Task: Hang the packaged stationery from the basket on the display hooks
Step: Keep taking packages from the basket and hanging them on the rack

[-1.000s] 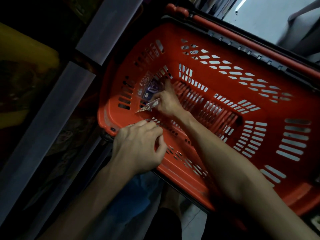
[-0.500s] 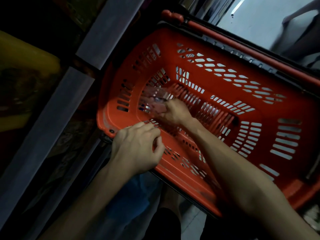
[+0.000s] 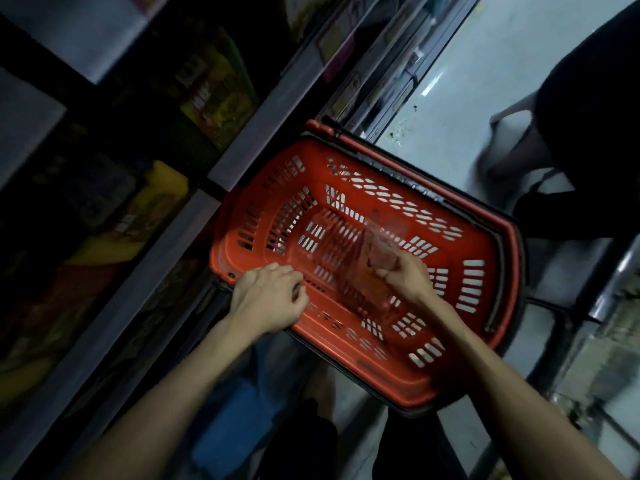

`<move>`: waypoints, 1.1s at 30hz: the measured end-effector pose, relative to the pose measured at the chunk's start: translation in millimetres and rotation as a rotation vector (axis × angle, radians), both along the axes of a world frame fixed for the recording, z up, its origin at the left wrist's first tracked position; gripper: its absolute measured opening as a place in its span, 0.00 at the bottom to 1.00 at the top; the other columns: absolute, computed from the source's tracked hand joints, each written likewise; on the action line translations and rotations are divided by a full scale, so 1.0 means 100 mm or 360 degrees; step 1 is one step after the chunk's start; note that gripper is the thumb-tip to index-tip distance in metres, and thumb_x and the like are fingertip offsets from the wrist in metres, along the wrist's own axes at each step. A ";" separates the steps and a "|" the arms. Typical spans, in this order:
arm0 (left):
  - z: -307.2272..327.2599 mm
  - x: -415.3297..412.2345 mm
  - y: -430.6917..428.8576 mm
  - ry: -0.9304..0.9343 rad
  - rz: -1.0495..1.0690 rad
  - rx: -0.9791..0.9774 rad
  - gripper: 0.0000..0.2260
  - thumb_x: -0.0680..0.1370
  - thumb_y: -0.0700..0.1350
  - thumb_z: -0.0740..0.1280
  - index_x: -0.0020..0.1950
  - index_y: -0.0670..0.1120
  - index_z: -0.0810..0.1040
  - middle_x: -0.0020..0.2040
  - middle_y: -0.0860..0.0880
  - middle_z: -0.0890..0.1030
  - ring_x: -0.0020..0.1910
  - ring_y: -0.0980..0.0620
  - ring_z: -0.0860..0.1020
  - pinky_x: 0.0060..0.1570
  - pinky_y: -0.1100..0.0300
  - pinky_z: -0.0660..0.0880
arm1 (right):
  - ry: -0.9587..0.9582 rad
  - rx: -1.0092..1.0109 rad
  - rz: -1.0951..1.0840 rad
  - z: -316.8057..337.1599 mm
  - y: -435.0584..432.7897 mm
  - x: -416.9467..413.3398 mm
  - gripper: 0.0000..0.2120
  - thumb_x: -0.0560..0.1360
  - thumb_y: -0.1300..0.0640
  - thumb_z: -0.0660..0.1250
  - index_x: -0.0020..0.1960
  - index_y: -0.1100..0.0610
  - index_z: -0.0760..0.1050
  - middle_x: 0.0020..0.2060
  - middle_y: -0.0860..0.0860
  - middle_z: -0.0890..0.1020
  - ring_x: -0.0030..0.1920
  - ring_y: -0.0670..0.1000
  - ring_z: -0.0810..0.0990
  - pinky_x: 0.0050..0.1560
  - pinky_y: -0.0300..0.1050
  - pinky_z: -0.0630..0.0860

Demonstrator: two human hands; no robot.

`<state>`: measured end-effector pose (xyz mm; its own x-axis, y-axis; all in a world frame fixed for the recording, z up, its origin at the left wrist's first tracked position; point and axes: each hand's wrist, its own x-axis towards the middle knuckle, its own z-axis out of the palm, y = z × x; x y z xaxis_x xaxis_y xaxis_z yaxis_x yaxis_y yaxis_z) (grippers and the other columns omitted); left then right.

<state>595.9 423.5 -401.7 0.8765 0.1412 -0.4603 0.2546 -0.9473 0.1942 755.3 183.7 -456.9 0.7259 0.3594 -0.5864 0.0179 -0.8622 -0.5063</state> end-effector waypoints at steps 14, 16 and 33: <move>0.71 0.32 -0.35 0.0151 0.1228 -0.1505 0.27 0.84 0.65 0.59 0.62 0.43 0.83 0.55 0.48 0.81 0.45 0.56 0.79 0.46 0.66 0.78 | 0.0338 0.1116 -0.0410 1.96 -0.12 -0.23 0.27 0.73 0.67 0.77 0.69 0.54 0.75 0.57 0.53 0.87 0.57 0.55 0.86 0.58 0.48 0.83; 0.99 0.43 -0.44 0.0062 0.1359 -0.1758 0.20 0.87 0.58 0.59 0.63 0.45 0.82 0.51 0.49 0.80 0.38 0.58 0.75 0.36 0.67 0.72 | 0.0424 0.1148 -0.0322 2.19 -0.15 -0.19 0.27 0.72 0.67 0.77 0.68 0.53 0.75 0.56 0.52 0.87 0.56 0.54 0.87 0.54 0.45 0.84; 2.20 0.73 -0.72 -0.0747 0.1158 -0.1725 0.06 0.84 0.41 0.68 0.58 0.47 0.84 0.50 0.46 0.88 0.47 0.49 0.85 0.50 0.50 0.80 | 0.0282 0.1236 -0.0423 3.20 -0.24 0.11 0.22 0.70 0.59 0.81 0.62 0.58 0.79 0.52 0.55 0.88 0.52 0.57 0.88 0.55 0.55 0.84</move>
<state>668.8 351.2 -181.2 0.8622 0.3939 -0.3185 0.3276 0.0458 0.9437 766.6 160.0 -136.6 0.7641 0.5380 -0.3560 -0.2722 -0.2315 -0.9340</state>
